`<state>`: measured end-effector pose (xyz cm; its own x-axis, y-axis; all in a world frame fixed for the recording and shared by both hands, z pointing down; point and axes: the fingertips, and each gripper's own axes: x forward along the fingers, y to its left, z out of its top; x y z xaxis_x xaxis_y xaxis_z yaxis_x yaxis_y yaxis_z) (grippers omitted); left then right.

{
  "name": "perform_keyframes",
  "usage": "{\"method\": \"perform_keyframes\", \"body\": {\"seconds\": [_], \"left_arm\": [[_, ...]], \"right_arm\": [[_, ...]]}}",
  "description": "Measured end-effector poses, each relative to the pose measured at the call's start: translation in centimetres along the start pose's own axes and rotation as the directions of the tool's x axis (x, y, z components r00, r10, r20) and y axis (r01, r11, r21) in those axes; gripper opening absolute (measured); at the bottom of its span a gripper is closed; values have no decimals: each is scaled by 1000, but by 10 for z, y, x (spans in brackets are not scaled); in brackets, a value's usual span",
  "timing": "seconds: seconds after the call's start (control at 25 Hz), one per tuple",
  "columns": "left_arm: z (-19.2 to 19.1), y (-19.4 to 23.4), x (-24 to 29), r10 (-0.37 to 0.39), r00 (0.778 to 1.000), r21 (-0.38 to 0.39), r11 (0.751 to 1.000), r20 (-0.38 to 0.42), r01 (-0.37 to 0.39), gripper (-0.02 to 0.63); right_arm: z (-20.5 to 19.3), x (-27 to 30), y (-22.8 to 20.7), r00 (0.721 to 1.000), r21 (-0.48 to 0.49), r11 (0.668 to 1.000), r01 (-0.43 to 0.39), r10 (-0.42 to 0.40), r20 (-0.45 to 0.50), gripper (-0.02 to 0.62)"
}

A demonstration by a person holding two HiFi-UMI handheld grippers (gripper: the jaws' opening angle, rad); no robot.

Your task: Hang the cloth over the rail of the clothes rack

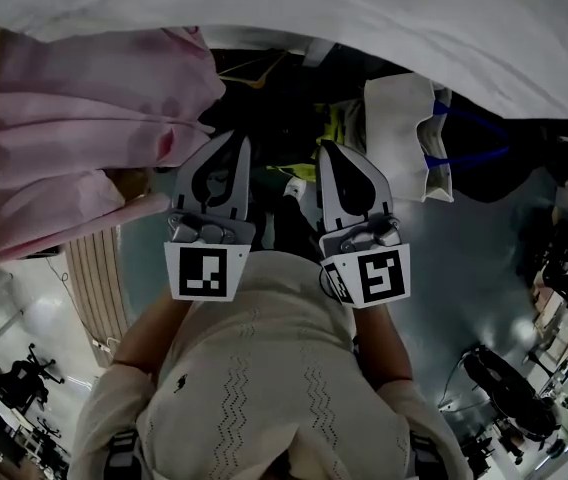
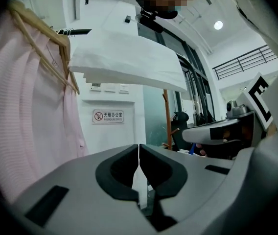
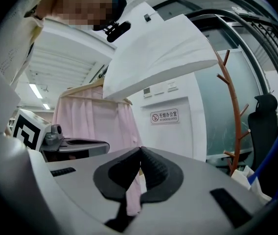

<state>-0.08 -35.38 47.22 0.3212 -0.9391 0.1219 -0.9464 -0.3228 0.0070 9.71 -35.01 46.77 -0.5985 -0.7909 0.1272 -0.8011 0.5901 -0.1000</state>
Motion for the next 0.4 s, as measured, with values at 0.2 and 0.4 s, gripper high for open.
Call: {"method": "perform_keyframes", "body": {"seconds": [0.2, 0.4], "left_arm": [[7, 4, 1, 23, 1000, -17, 1000, 18, -23, 18], [5, 2, -9, 24, 999, -3, 1000, 33, -24, 18]], "right_arm": [[1, 5, 0, 998, 23, 998, 56, -56, 2, 18], [3, 9, 14, 998, 0, 998, 57, -57, 24, 18]]}}
